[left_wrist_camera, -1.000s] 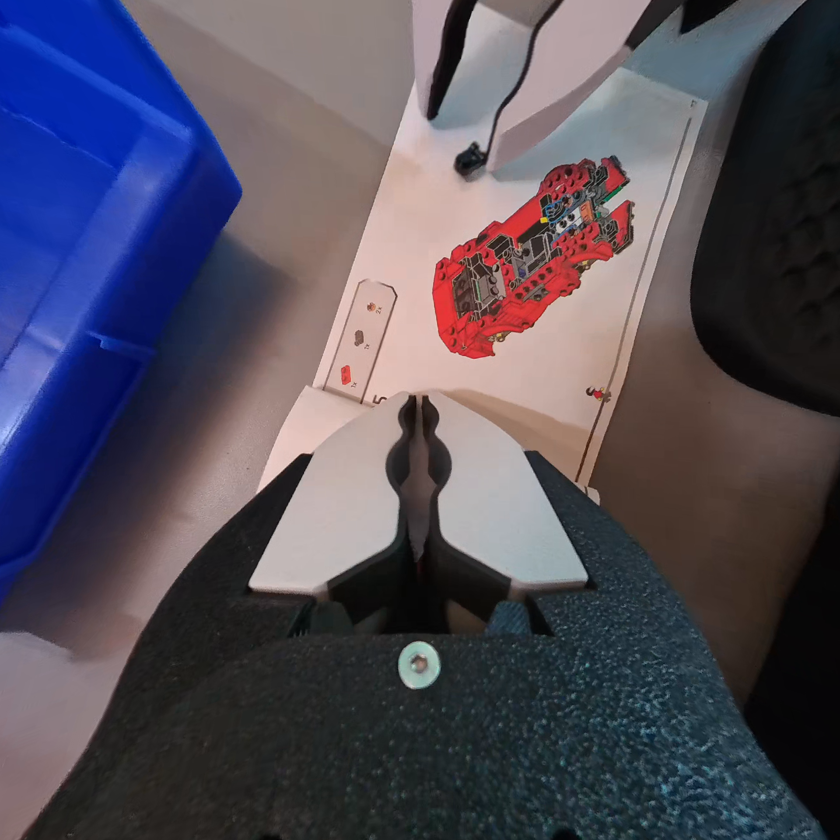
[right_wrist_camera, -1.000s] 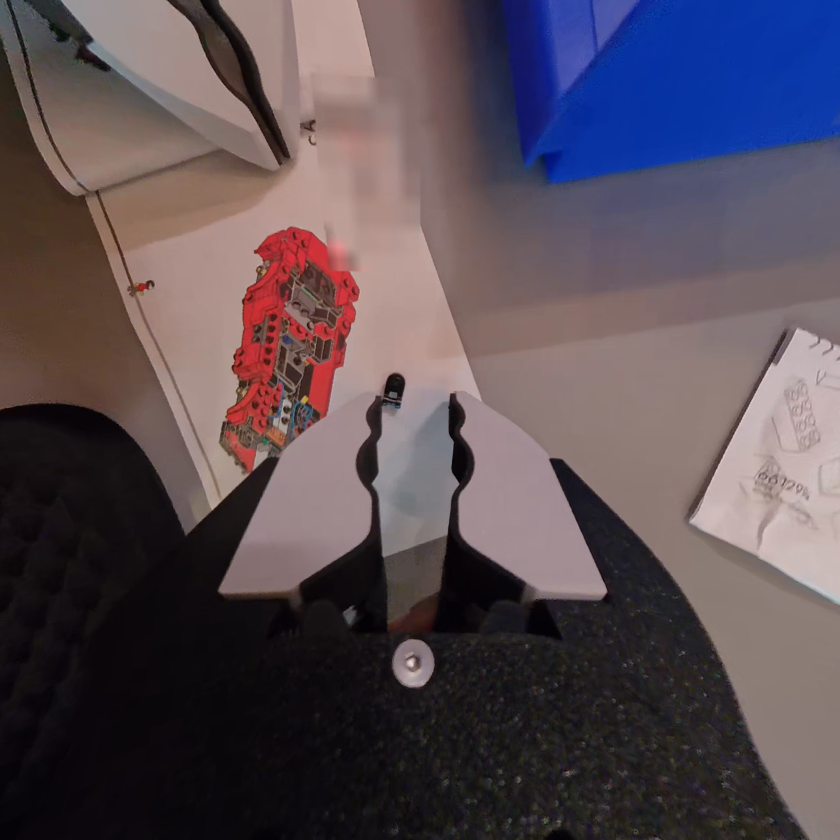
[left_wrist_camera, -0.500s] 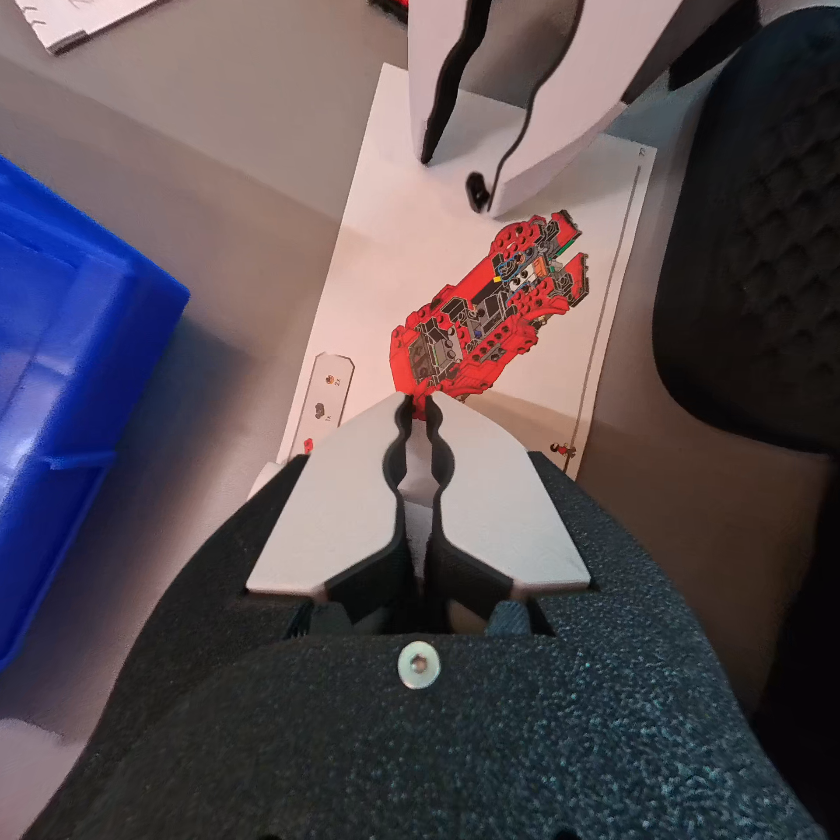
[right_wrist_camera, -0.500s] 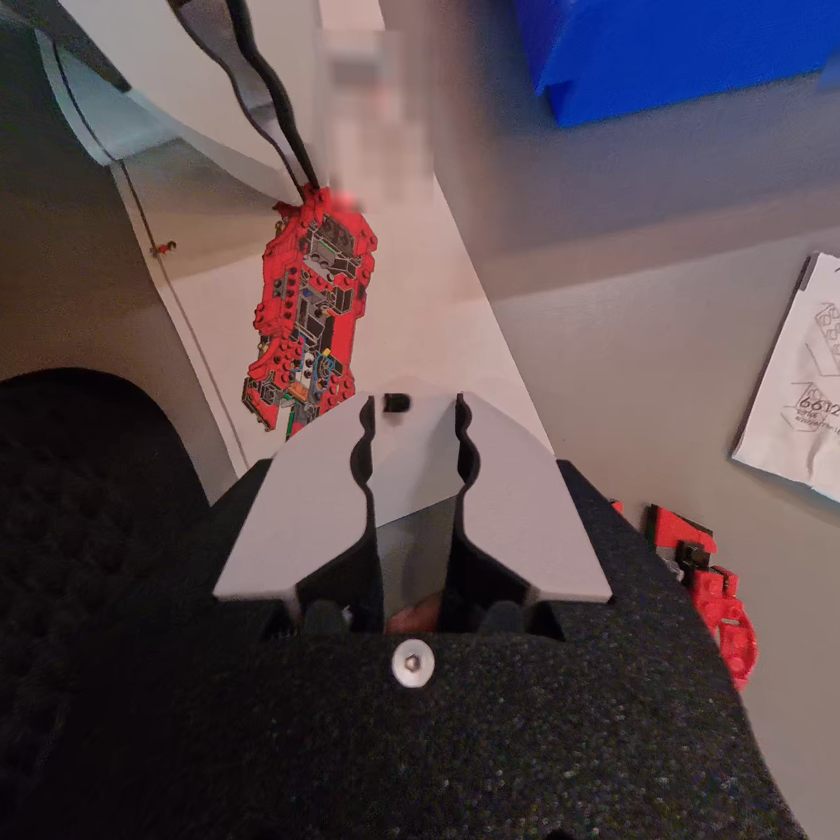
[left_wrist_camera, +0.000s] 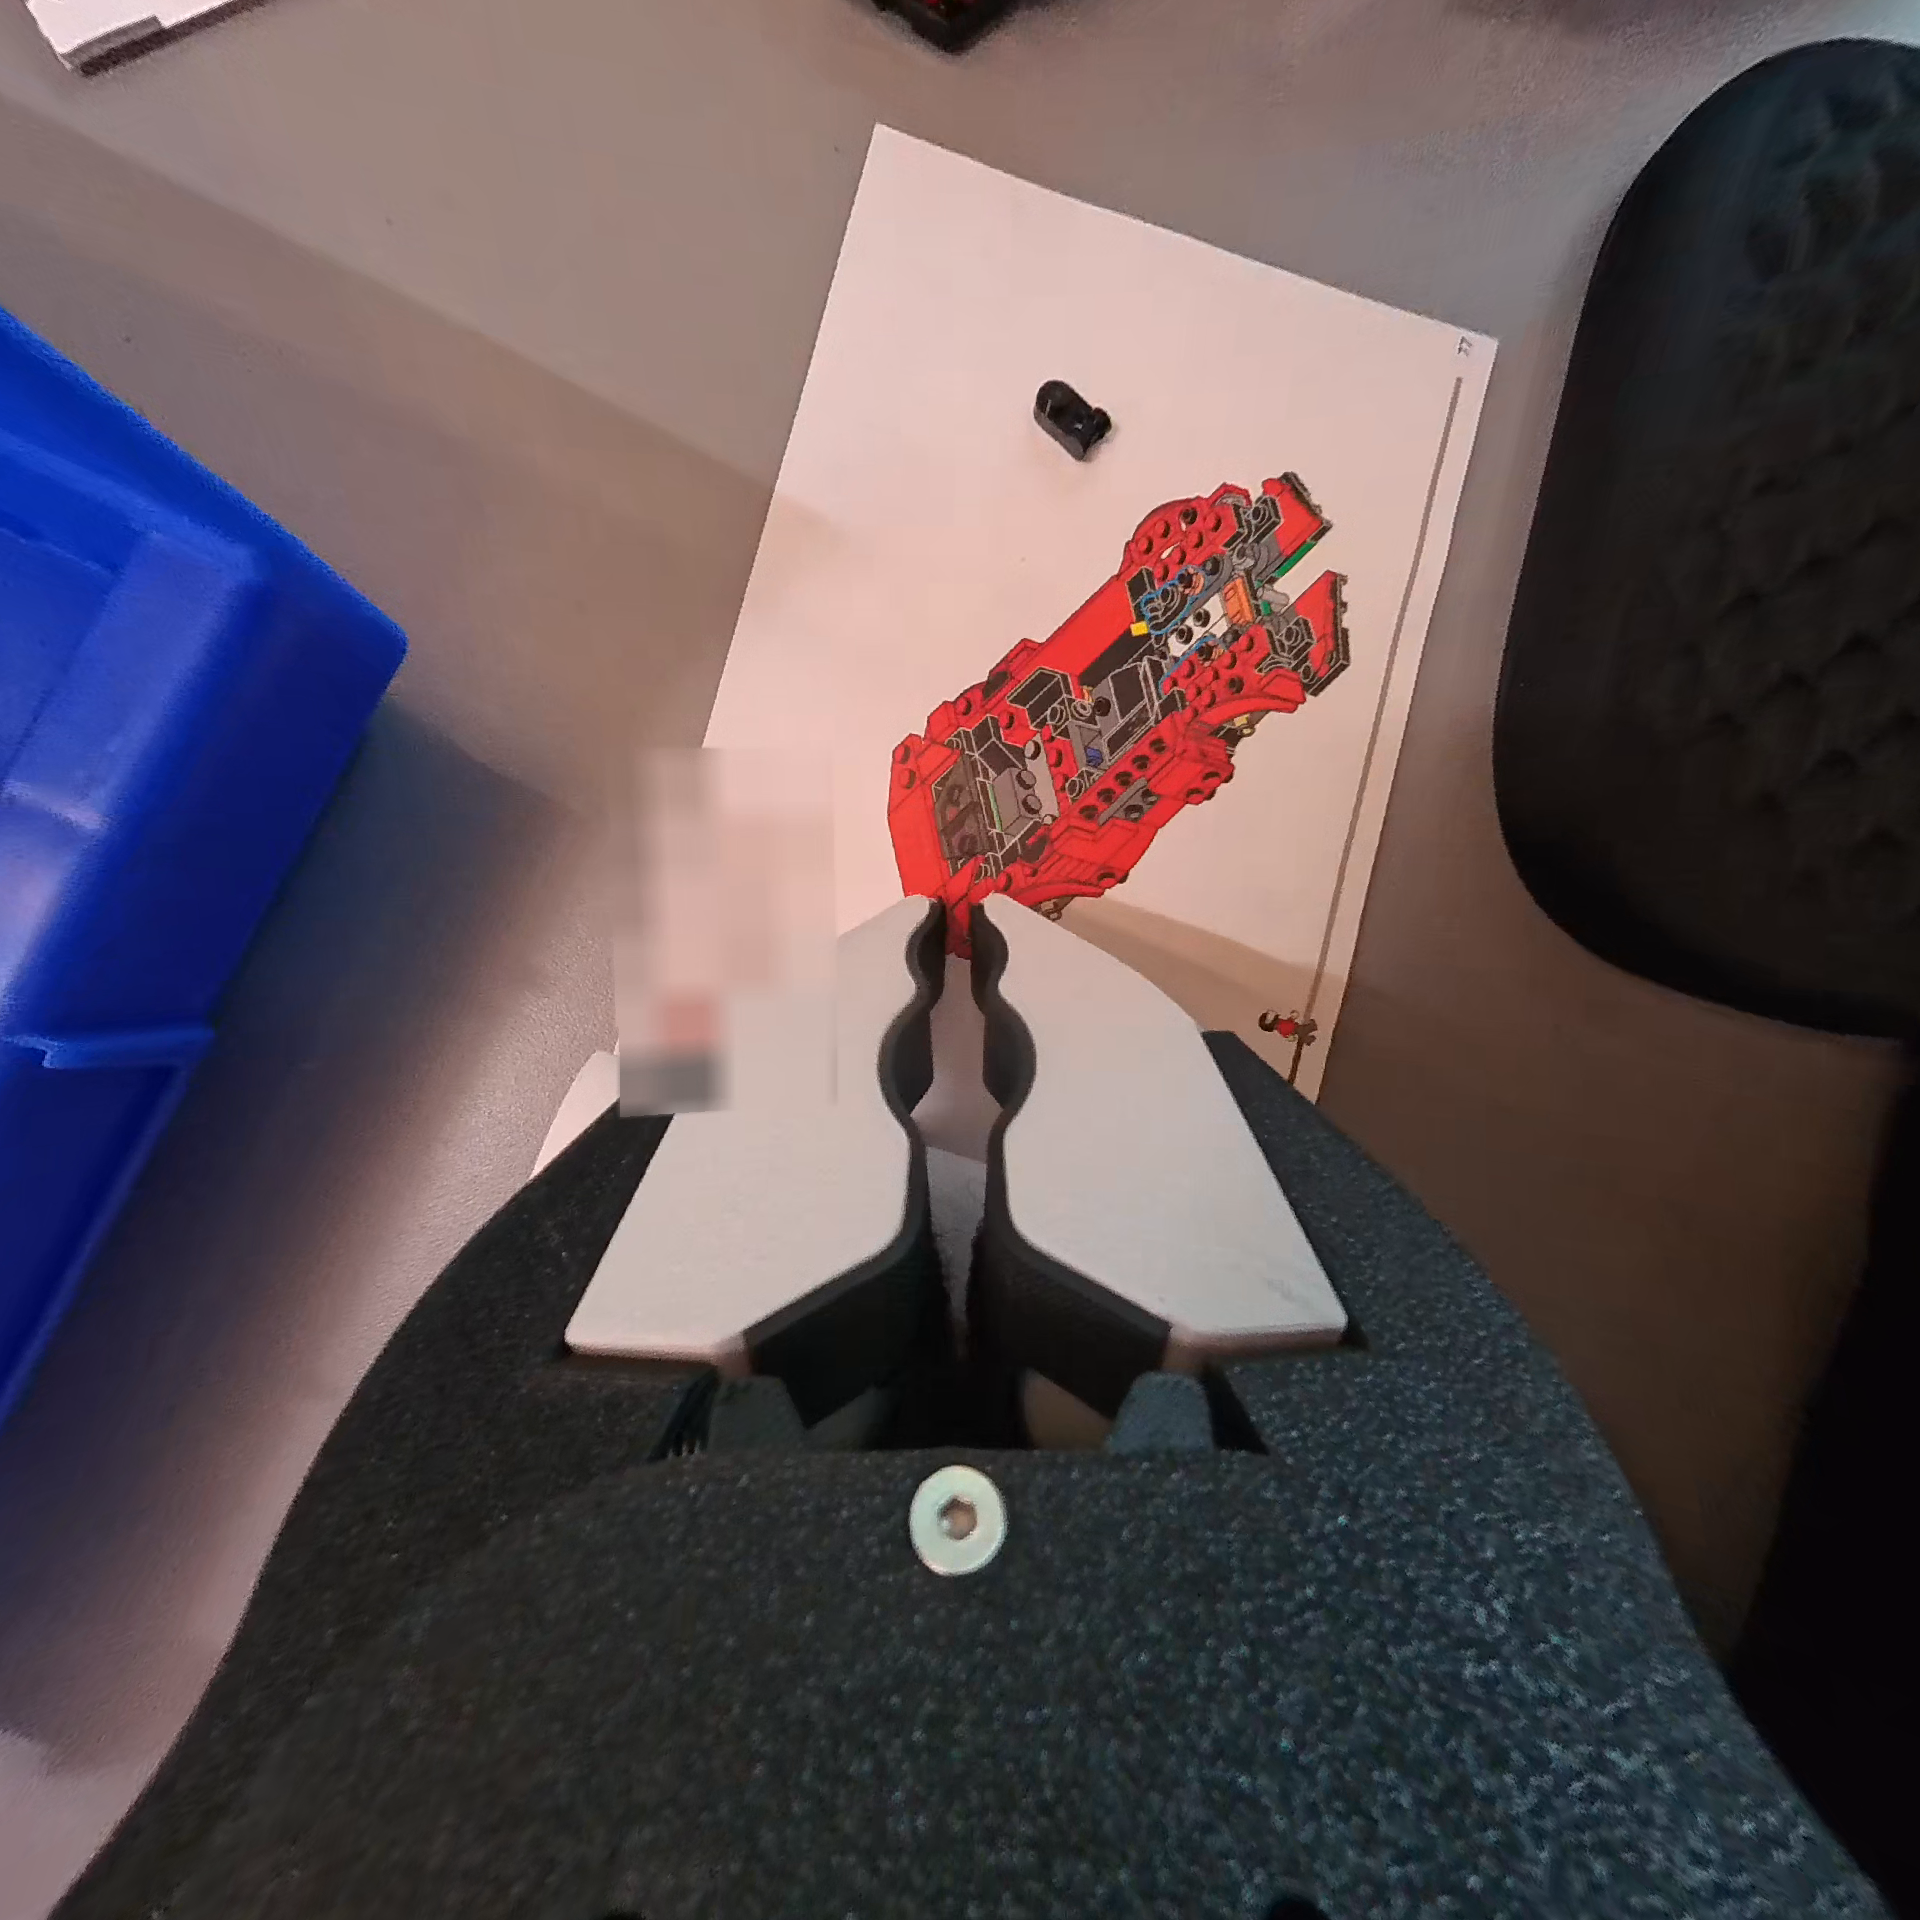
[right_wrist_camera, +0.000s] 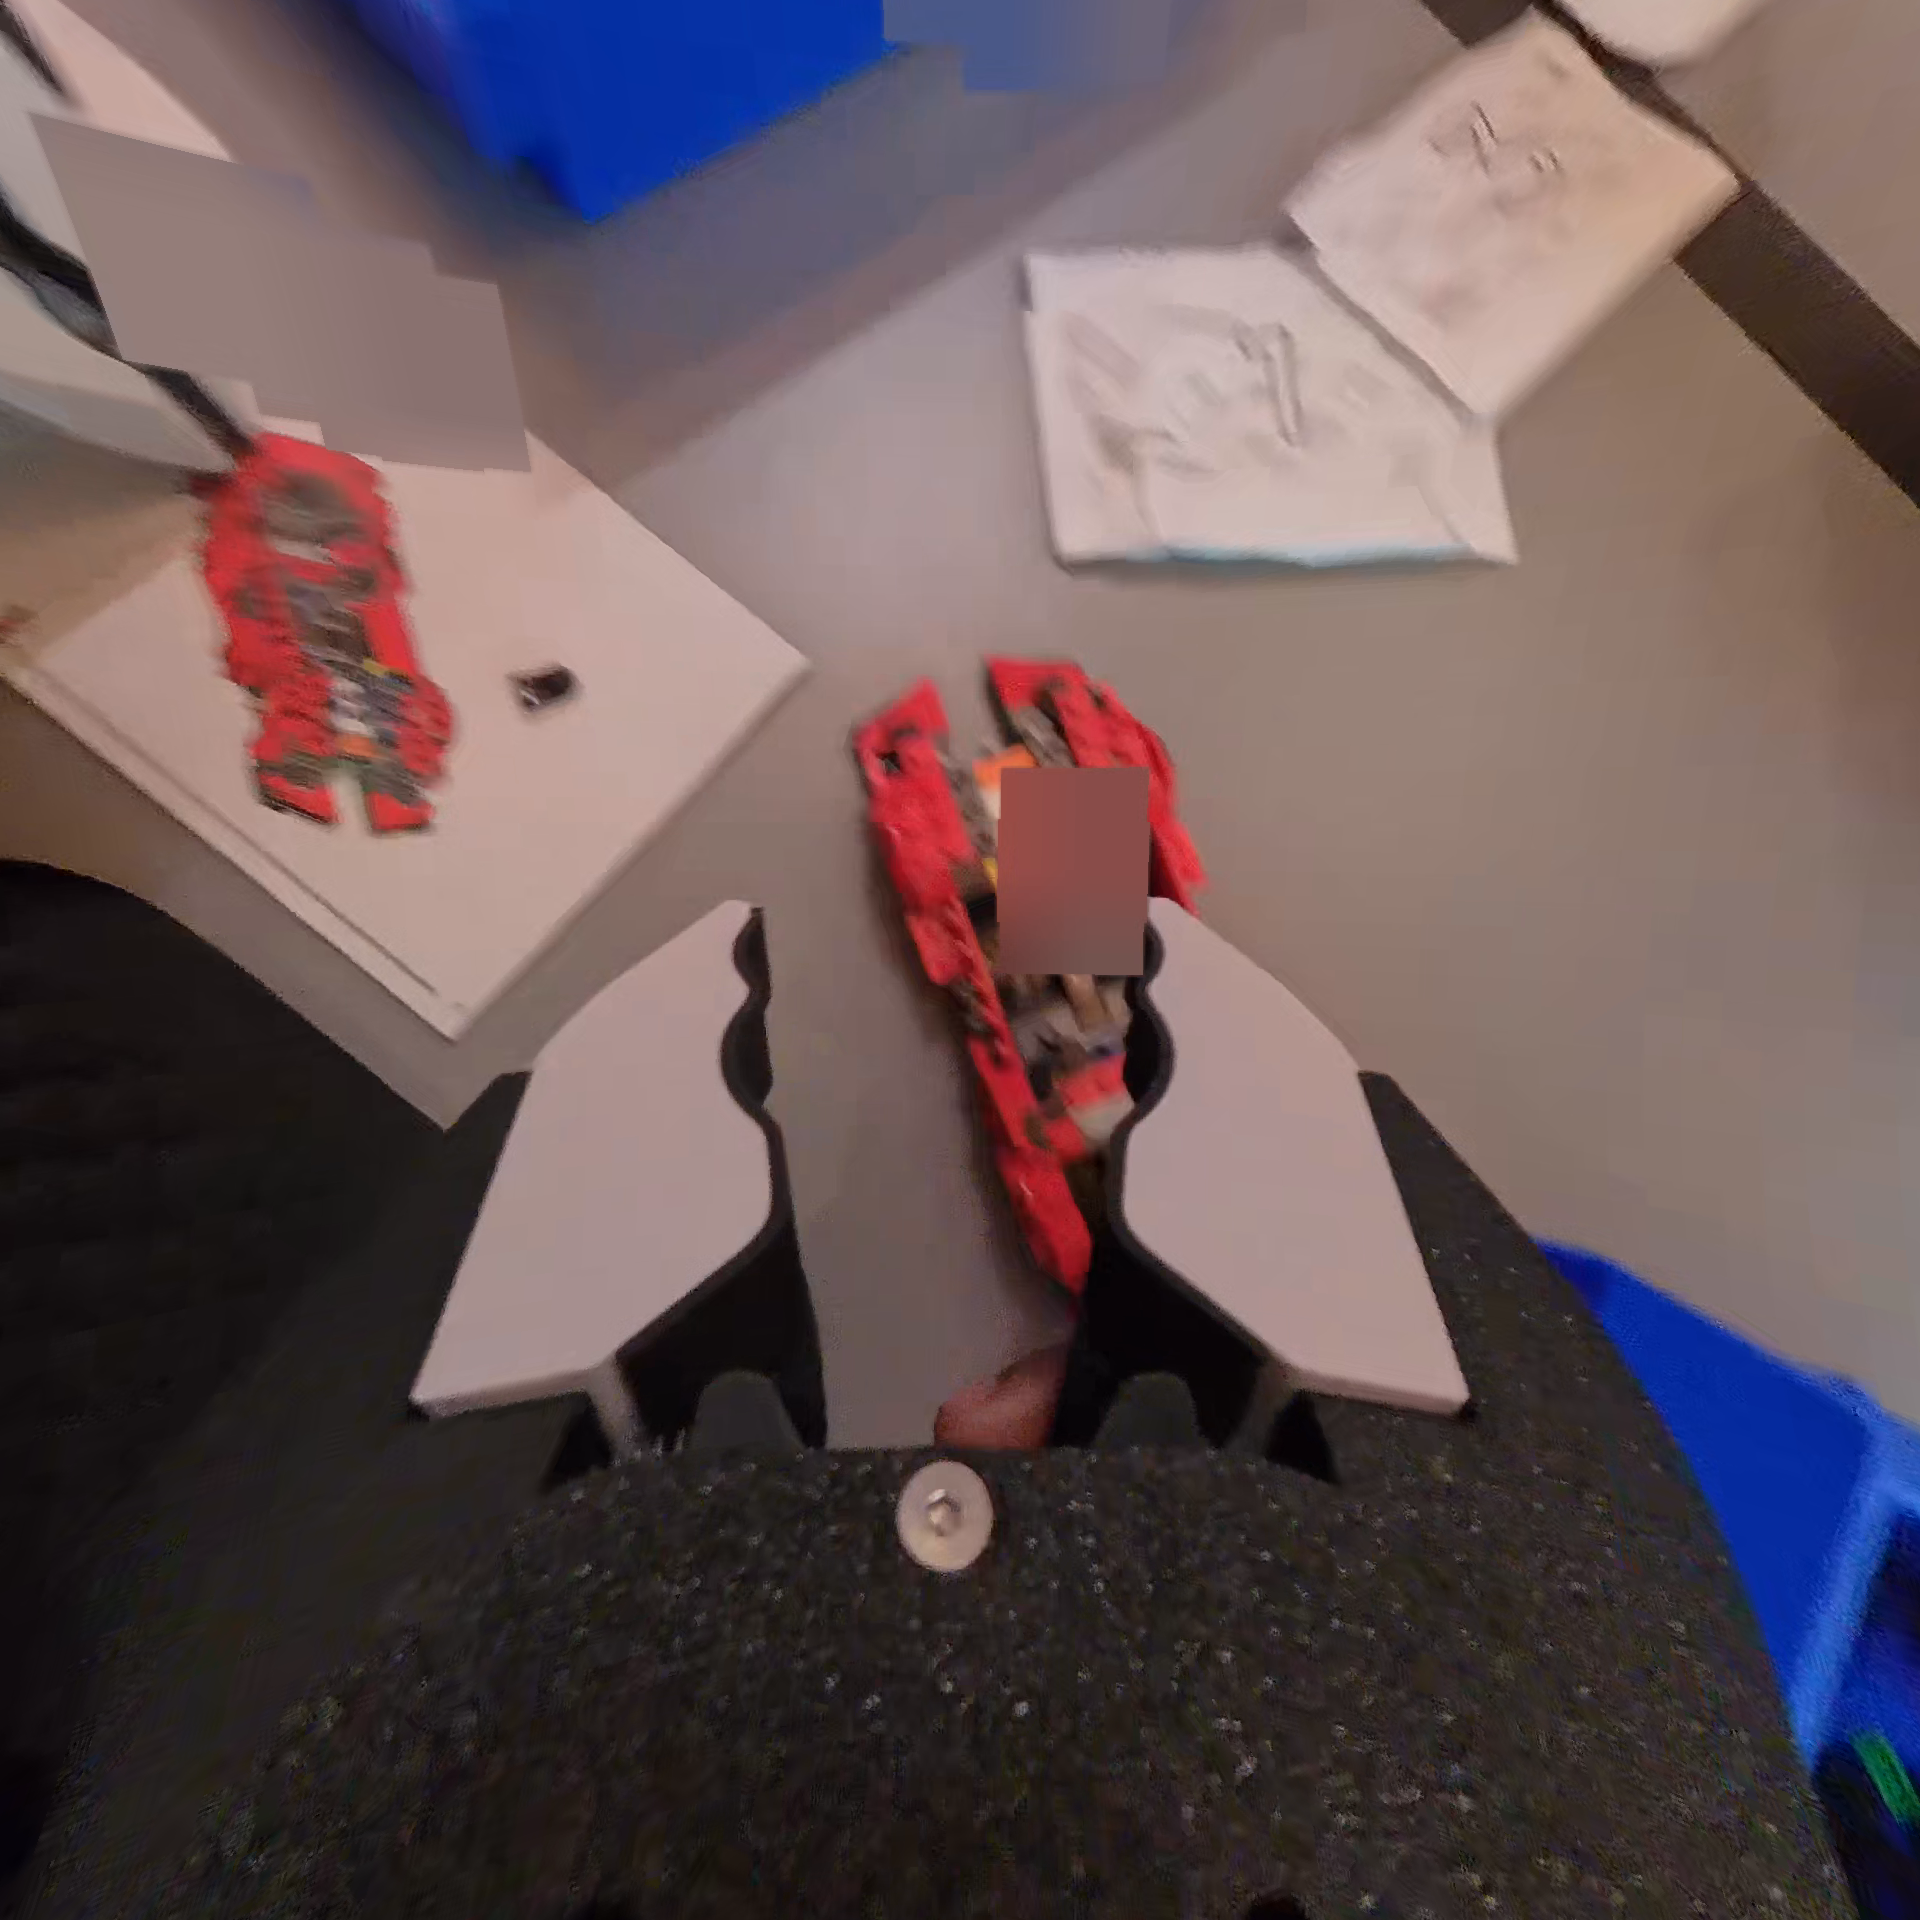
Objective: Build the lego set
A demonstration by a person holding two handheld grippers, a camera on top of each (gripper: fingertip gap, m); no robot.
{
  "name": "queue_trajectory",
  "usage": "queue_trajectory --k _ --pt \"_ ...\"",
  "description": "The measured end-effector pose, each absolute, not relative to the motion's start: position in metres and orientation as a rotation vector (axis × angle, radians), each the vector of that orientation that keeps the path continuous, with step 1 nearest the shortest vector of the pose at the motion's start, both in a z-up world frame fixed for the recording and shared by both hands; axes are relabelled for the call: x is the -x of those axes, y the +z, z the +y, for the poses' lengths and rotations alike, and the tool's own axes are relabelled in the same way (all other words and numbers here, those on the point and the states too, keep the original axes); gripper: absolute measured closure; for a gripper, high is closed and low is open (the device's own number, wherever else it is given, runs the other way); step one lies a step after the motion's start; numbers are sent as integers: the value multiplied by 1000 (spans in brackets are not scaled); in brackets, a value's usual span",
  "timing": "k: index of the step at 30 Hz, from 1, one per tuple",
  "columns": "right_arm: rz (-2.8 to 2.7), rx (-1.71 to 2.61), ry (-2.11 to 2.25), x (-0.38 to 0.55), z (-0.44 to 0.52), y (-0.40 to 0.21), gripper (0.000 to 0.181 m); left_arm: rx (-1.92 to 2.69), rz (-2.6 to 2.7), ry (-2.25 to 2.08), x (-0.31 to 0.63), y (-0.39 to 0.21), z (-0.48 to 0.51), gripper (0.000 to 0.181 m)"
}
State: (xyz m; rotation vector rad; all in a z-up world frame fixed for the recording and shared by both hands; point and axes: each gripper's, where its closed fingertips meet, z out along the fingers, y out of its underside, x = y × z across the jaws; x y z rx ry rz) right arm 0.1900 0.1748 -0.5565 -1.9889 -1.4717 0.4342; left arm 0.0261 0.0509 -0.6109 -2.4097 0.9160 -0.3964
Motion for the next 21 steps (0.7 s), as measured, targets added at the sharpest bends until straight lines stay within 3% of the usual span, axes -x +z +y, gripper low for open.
queue_trajectory --k 3,11,21 --pt "-1473 2072 282 -218 196 -565 101 2405 923 -389 -26 -611 51 178" --pt "-1724 2244 214 -228 202 -609 86 2405 924 -373 -26 -611 49 178" --pt "-1726 2287 197 -231 180 -607 94 2405 915 -379 -24 -611 48 177"
